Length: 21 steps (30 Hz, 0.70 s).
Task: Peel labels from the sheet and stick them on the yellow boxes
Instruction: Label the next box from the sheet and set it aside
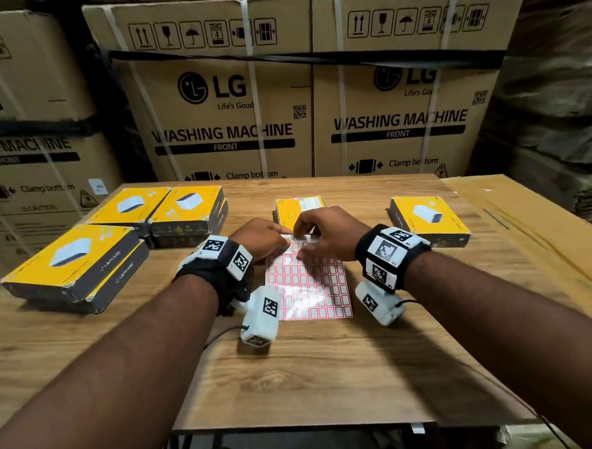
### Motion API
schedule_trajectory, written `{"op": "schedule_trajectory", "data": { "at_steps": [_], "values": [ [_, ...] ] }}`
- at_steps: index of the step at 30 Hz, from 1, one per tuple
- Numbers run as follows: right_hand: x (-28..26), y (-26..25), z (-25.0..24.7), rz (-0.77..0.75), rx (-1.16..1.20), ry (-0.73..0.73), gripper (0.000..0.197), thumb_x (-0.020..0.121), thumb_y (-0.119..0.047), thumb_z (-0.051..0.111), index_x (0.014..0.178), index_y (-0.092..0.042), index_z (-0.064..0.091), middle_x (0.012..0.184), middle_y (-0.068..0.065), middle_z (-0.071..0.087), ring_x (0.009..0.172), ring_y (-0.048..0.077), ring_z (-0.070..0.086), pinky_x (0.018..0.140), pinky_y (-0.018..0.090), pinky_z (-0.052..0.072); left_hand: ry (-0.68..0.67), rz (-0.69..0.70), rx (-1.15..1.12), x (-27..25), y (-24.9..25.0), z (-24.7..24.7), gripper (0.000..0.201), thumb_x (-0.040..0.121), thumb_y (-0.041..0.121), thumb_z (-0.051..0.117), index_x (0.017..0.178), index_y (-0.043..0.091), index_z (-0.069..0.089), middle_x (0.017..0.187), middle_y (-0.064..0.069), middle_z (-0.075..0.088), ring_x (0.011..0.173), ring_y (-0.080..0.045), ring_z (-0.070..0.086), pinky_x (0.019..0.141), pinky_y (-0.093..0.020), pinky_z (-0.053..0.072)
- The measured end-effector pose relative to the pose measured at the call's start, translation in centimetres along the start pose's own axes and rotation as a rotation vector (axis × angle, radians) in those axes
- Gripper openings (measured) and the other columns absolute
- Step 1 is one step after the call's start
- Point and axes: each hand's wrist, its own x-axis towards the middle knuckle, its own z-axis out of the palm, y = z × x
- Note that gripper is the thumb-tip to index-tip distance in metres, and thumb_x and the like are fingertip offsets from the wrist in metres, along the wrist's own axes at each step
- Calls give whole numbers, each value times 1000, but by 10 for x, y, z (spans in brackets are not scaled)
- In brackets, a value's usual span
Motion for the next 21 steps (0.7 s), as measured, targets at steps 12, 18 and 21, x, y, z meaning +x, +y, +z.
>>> {"op": "schedule_trajectory", "data": {
  "at_steps": [12, 18, 21],
  "values": [
    [-3, -12, -2, -1, -112, 104, 15, 82, -22, 76, 97, -19, 75, 96, -4, 69, 80, 7, 56, 64, 18, 40, -1, -18, -92, -3, 3, -3, 38, 87, 8, 65, 124, 7, 63, 122, -7, 66, 113, -26, 63, 105, -46, 46],
    [-5, -13, 2, 29, -92, 53, 16, 77, -21, 80, 91, -20, 72, 86, -6, 67, 81, 11, 62, 63, 18, 44, -3, 21, 18, -6, 3, -1, 27, 88, 4, 62, 114, -2, 64, 130, -6, 61, 115, -26, 62, 105, -47, 46],
    [-6, -14, 1, 24, -89, 23, 15, 77, -19, 81, 88, -20, 71, 82, -9, 63, 79, 10, 61, 59, 14, 40, -17, 32, 21, -6, 0, -2, 40, 88, 11, 66, 127, 9, 60, 117, -8, 67, 105, -23, 64, 102, -40, 49]
  ]
}}
